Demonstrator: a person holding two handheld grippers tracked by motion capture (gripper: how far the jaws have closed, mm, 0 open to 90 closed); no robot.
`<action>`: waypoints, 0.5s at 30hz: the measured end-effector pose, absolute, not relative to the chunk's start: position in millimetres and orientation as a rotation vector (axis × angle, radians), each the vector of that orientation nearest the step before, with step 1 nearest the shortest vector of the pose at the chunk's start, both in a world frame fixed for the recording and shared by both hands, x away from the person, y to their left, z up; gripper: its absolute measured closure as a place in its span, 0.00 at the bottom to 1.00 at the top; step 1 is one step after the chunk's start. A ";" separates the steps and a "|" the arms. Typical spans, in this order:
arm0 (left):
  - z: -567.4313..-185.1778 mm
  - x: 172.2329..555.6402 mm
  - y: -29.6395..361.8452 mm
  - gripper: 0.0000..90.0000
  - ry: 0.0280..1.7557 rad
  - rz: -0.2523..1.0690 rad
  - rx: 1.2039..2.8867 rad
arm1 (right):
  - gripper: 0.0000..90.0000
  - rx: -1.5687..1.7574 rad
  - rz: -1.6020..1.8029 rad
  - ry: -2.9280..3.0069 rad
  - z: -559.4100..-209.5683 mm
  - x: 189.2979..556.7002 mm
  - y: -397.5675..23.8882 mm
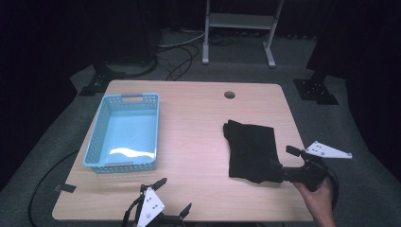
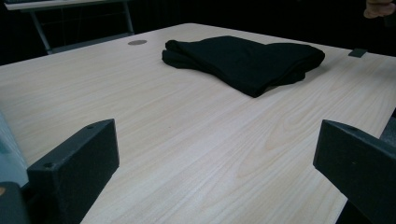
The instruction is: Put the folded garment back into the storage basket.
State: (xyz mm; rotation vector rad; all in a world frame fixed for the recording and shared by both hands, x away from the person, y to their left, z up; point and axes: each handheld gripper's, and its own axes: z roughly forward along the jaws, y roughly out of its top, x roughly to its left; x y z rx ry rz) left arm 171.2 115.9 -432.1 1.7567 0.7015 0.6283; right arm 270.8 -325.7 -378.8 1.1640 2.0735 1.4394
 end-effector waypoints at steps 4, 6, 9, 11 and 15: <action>-431.9 171.4 115.6 0.00 0.699 0.628 1.754 | 0.10 1.152 1.390 2.119 -373.7 281.1 -319.9; -431.9 171.6 115.4 0.00 0.699 0.625 1.751 | 0.10 1.155 1.372 2.135 -372.1 285.5 -317.8; -431.7 171.7 115.5 0.00 0.696 0.624 1.753 | 0.10 1.152 1.343 2.161 -369.4 291.4 -315.0; -431.6 171.7 115.5 0.00 0.695 0.622 1.752 | 0.10 1.159 1.332 2.170 -367.3 295.9 -313.7; -431.4 171.6 115.5 0.00 0.691 0.620 1.751 | 0.10 1.166 1.322 2.182 -366.1 301.5 -311.7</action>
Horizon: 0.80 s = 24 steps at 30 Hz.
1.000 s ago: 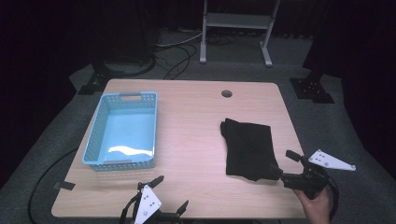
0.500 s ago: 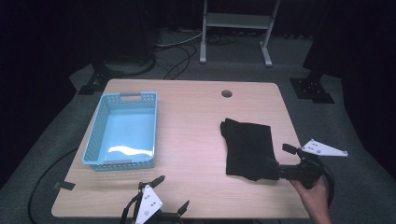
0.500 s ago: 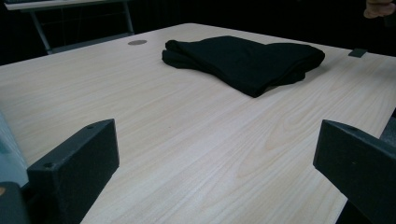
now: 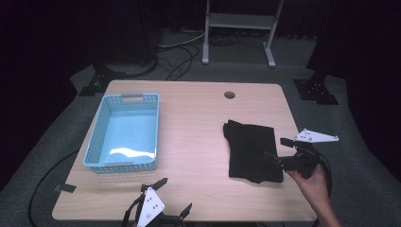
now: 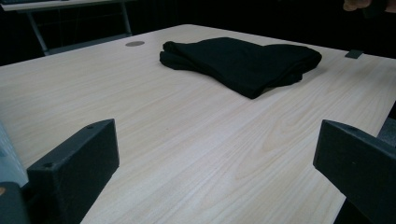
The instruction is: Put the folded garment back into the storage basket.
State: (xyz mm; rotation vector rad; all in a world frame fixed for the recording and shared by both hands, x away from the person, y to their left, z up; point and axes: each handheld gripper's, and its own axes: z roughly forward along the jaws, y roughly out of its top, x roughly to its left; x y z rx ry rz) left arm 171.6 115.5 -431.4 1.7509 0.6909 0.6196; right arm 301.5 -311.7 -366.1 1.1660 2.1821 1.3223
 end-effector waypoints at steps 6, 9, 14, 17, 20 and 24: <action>-431.5 172.3 115.4 0.00 0.693 0.615 1.752 | 0.10 1.174 1.268 2.217 -366.3 310.8 -306.0; -431.4 172.4 115.2 0.00 0.692 0.614 1.752 | 0.10 1.170 1.247 2.226 -366.3 314.3 -302.5; -431.1 172.0 114.8 0.00 0.689 0.618 1.751 | 0.10 1.176 1.221 2.235 -365.1 319.5 -299.4; -430.9 171.8 114.7 0.00 0.687 0.618 1.750 | 0.10 1.179 1.197 2.252 -363.7 323.8 -297.1; -430.9 171.9 114.6 0.00 0.687 0.618 1.750 | 0.10 1.170 1.193 2.259 -360.5 326.6 -294.5; -430.5 171.7 114.7 0.00 0.685 0.623 1.752 | 0.10 1.158 1.181 2.276 -357.1 330.7 -290.8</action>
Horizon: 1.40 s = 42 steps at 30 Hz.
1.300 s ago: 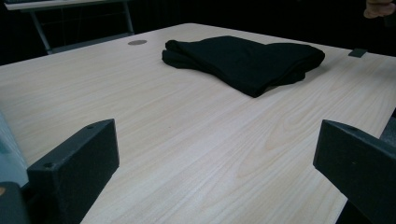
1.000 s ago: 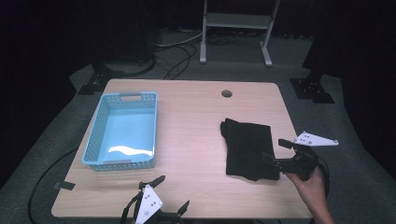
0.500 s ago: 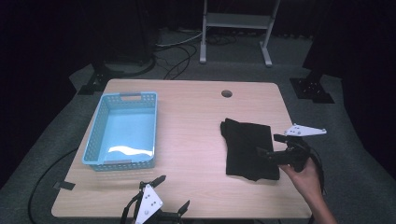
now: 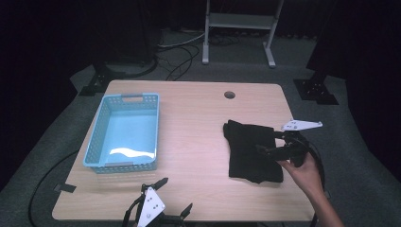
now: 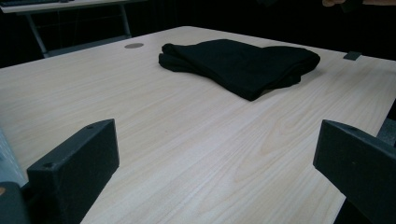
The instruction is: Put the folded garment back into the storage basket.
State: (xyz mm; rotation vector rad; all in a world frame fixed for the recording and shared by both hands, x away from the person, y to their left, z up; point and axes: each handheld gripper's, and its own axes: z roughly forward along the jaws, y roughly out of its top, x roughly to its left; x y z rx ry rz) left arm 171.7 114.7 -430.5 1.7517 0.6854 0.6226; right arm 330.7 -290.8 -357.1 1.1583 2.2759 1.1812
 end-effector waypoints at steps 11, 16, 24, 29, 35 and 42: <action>-429.9 172.1 116.1 0.00 0.690 0.625 1.744 | 0.10 1.144 1.124 2.328 -354.6 340.9 -279.5; -429.5 171.8 116.5 0.00 0.690 0.627 1.742 | 0.10 1.146 1.098 2.340 -353.4 346.3 -275.3; -429.6 171.9 116.7 0.00 0.691 0.624 1.742 | 0.10 1.143 1.055 2.360 -354.1 353.3 -268.1; -429.9 172.4 116.7 0.00 0.693 0.622 1.744 | 0.10 1.165 1.020 2.381 -360.0 359.5 -266.5; -430.0 172.5 116.6 0.00 0.693 0.623 1.744 | 0.10 1.201 0.974 2.403 -367.8 366.4 -264.6; -429.8 172.2 116.9 0.00 0.690 0.626 1.743 | 0.10 1.214 0.916 2.451 -377.1 372.3 -260.0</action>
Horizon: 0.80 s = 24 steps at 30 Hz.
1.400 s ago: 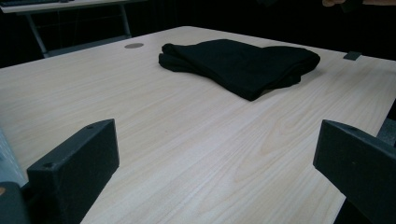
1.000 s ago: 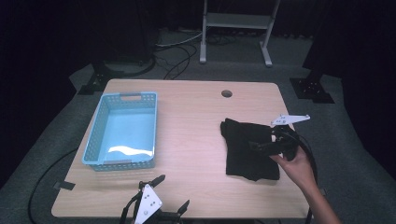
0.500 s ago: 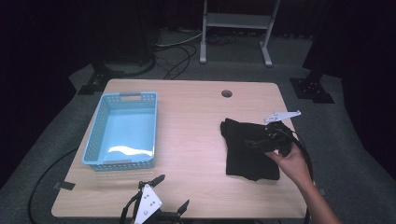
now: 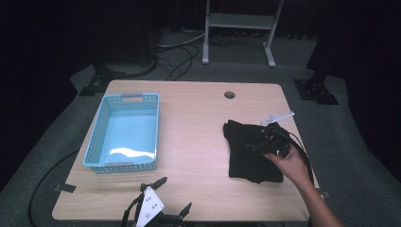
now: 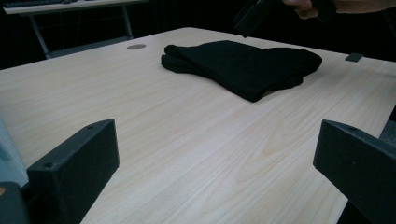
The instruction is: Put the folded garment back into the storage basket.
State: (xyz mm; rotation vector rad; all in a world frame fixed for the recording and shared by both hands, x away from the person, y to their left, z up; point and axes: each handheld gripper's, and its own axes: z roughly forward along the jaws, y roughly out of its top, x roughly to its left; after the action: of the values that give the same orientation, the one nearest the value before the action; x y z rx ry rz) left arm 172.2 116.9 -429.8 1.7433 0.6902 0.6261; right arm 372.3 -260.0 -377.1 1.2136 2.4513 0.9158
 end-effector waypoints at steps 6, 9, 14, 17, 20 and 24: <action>-429.6 172.3 117.6 0.00 0.692 0.625 1.742 | 0.10 1.213 0.881 2.479 -383.1 374.6 -254.4; -429.7 172.2 117.4 0.00 0.693 0.623 1.742 | 0.10 1.212 0.872 2.488 -385.6 376.4 -253.6; -429.6 172.4 117.6 0.00 0.692 0.624 1.743 | 0.10 1.233 0.850 2.501 -392.0 379.8 -252.2; -429.7 172.5 117.8 0.00 0.693 0.624 1.742 | 0.10 1.243 0.838 2.517 -395.7 381.6 -250.8; -429.7 172.6 117.9 0.00 0.692 0.623 1.742 | 0.10 1.244 0.813 2.529 -400.5 383.7 -248.5; -429.7 172.6 118.2 0.00 0.694 0.622 1.740 | 0.10 1.264 0.793 2.563 -407.8 386.0 -246.2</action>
State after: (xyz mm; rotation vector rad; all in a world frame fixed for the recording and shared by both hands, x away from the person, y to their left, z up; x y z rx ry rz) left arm 172.6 118.2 -429.7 1.7404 0.6940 0.6224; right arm 386.0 -246.2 -407.8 1.2638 2.5632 0.7929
